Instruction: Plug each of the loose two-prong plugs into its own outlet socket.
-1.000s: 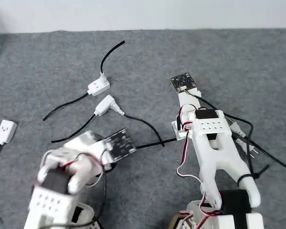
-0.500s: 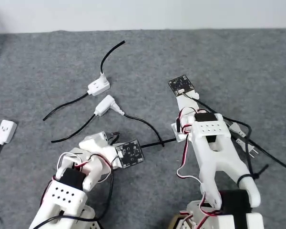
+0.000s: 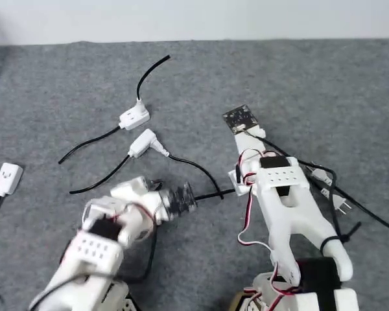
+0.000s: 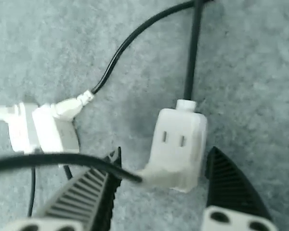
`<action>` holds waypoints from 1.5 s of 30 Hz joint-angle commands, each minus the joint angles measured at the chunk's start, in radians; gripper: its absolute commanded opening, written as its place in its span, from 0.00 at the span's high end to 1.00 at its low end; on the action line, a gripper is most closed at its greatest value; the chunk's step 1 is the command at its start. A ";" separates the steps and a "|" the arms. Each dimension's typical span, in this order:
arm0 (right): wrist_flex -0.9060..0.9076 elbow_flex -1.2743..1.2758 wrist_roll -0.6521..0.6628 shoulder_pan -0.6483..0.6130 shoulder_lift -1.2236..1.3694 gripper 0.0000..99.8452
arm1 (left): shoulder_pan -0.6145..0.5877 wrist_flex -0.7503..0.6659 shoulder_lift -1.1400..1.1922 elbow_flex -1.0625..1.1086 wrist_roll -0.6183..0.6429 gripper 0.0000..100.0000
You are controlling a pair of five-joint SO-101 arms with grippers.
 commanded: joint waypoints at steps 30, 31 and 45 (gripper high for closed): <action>-0.015 -0.008 0.015 -0.001 -0.030 0.68 | -0.020 0.305 0.842 -0.699 -0.175 0.73; -0.015 -0.008 0.015 -0.001 -0.030 0.68 | -0.020 0.334 0.868 -0.728 -0.175 0.73; -0.036 0.011 0.061 -0.002 -0.030 0.68 | -0.057 0.506 0.924 -0.839 -0.310 0.99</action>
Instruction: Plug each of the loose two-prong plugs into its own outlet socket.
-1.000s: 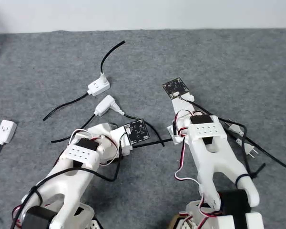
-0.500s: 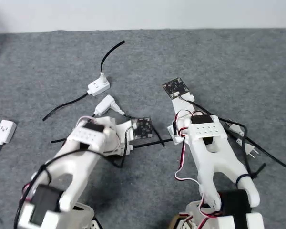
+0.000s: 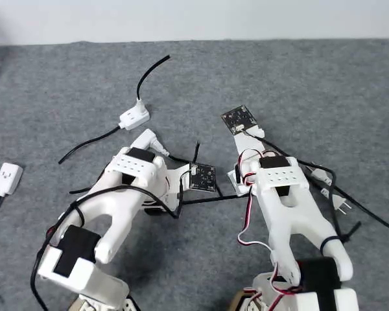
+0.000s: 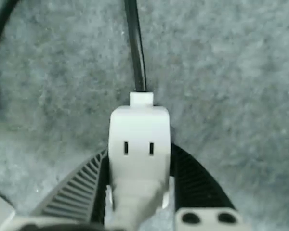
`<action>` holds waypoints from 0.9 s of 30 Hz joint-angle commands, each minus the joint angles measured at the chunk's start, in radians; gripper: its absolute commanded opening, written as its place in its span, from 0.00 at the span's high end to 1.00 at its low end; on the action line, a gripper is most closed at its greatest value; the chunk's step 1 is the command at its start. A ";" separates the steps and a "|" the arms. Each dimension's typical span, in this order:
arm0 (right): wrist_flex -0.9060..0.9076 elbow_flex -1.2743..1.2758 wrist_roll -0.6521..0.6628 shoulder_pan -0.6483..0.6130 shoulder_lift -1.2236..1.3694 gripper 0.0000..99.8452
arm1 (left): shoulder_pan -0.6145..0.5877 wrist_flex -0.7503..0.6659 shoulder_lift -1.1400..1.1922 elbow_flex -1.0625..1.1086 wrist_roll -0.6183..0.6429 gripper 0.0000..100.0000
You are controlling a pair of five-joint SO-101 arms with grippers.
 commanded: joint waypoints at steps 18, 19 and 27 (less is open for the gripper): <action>-0.133 0.069 0.072 -0.005 -0.030 0.68 | -0.512 -0.176 -0.135 -0.251 0.342 0.98; -0.133 0.069 0.072 -0.005 -0.030 0.68 | -0.512 -0.192 -0.114 -0.266 0.362 0.95; -0.136 0.071 0.074 -0.005 -0.030 0.68 | -0.532 -0.189 -0.106 -0.323 0.420 0.66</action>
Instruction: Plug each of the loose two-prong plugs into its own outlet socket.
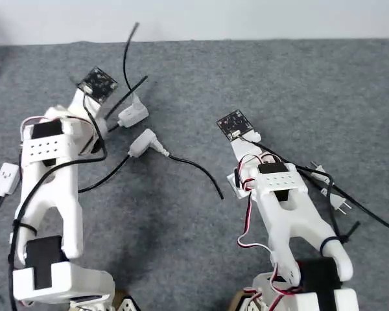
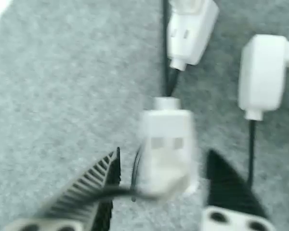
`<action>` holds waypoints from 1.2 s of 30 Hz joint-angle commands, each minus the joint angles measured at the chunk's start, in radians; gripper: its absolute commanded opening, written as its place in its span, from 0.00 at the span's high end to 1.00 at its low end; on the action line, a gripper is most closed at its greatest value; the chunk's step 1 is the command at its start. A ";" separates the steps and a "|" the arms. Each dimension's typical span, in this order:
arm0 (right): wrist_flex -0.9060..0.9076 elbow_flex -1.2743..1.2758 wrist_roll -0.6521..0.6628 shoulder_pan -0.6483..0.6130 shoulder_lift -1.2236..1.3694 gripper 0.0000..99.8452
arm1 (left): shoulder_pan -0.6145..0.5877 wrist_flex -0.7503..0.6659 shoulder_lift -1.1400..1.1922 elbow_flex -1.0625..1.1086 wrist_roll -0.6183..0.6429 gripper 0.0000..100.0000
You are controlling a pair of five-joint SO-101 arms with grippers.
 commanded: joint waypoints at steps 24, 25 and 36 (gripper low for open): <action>-0.051 0.025 0.014 -0.007 -0.030 0.68 | -0.552 -0.184 -0.135 0.165 -0.377 0.67; -0.051 0.025 0.014 -0.007 -0.030 0.68 | -0.565 -0.252 -0.109 0.186 -0.376 0.67; -0.056 0.025 0.014 -0.007 -0.030 0.68 | -0.598 -0.537 0.180 0.143 -0.285 0.67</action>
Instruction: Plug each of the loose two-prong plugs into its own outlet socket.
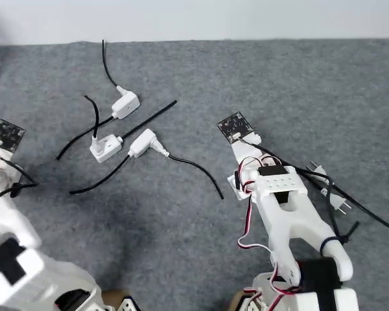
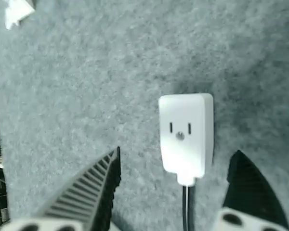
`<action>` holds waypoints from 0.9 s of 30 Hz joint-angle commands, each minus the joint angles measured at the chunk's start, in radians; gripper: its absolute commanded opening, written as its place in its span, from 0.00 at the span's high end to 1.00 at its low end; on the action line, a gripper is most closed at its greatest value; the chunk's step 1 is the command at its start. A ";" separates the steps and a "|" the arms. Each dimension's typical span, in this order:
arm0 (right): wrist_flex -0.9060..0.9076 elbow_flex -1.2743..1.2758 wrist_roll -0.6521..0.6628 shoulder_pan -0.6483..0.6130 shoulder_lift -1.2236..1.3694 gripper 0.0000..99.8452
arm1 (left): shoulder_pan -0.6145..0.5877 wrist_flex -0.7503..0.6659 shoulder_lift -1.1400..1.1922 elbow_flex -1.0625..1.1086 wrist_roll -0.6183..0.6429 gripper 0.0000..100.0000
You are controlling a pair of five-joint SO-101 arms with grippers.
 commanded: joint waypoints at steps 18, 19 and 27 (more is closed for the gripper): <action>-0.033 -0.006 0.077 -0.008 -0.030 0.68 | 0.097 0.135 0.275 -0.163 -0.014 0.99; -0.033 -0.006 0.077 -0.008 -0.030 0.68 | 0.103 0.187 0.269 -0.165 -0.046 0.99; -0.038 -0.006 0.075 -0.008 -0.030 0.68 | 0.198 0.902 -0.212 -0.275 -0.084 0.99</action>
